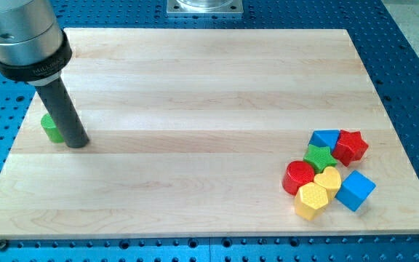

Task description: Separate the green star from the red blocks

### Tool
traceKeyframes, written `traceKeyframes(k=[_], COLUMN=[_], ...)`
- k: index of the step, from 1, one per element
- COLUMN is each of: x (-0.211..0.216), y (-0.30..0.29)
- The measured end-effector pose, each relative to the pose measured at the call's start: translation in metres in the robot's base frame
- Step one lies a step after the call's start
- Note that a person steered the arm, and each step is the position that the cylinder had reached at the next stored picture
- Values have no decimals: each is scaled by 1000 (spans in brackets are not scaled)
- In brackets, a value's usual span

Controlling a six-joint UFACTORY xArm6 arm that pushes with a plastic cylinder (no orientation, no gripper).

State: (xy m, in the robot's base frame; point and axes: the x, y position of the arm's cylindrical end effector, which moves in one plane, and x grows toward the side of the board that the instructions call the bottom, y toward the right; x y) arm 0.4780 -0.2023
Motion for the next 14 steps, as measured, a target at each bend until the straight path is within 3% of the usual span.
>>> traceKeyframes(k=[2,5,14], x=[-9,-14,-27], y=[10,162,408])
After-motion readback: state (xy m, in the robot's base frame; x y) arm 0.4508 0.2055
